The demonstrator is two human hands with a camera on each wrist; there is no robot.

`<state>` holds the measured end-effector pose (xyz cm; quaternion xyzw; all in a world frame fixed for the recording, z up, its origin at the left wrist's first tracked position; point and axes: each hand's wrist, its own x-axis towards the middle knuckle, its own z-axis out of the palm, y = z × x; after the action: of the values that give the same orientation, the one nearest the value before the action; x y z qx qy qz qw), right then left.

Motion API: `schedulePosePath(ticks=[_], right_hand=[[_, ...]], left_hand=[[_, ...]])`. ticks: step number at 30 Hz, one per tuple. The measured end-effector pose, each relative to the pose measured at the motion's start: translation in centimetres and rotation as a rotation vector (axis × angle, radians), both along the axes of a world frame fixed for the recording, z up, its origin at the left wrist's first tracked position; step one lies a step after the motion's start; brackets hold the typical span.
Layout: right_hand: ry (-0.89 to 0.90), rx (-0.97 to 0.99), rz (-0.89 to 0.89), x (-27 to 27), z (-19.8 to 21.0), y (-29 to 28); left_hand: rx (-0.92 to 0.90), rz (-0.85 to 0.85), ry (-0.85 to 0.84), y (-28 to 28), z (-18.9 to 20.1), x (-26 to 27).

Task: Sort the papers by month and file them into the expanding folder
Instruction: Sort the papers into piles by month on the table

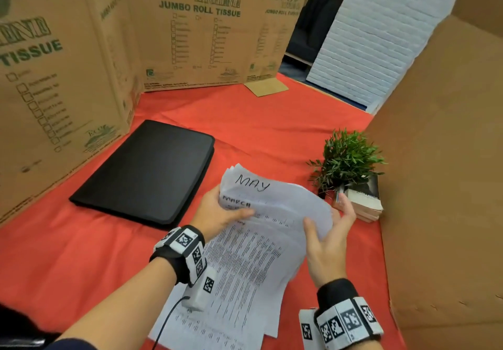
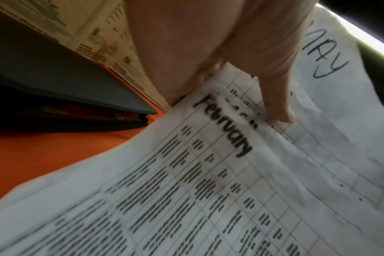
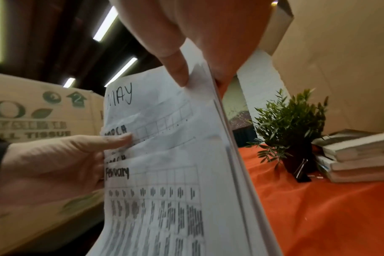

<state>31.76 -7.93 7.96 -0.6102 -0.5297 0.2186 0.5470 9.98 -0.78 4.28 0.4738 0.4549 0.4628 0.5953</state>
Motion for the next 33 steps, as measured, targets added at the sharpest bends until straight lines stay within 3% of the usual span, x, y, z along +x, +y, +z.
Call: schedulePosePath(ticks=[4,7,11,14,17,20,27,30,33], right_hand=[[-0.099,0.018,0.012,-0.4,-0.2,0.0],[0.063,-0.034,0.042,0.0,-0.6,0.2],[0.326,-0.344,0.197,1.3,-4.7,0.2],[0.348,-0.483,0.11,1.6,-7.6,-0.5],[0.382,-0.484,0.055,2.0,-8.0,-0.5],[0.343,-0.419,0.057,1.6,-5.8,-0.2],[0.192,-0.037,0.015,-2.0,0.7,0.4],[0.134,-0.086,0.0,-2.6,-0.3,1.0],[0.049,-0.166,-0.025,-2.4,-1.3,1.2]], left_hand=[[0.003,0.02,0.019,0.2,-0.9,0.0],[0.022,0.077,0.078,0.5,-1.3,0.2],[0.03,0.116,0.106,0.7,-1.2,0.8],[-0.031,0.118,0.048,0.6,-1.3,0.7],[-0.086,-0.035,0.097,0.5,-2.3,-0.5],[-0.123,-0.143,0.139,0.3,-3.1,-1.5],[0.097,0.257,-0.14,0.4,3.4,1.3],[0.114,0.297,-0.121,0.5,3.3,1.4],[0.065,0.234,-0.018,0.5,1.2,0.8]])
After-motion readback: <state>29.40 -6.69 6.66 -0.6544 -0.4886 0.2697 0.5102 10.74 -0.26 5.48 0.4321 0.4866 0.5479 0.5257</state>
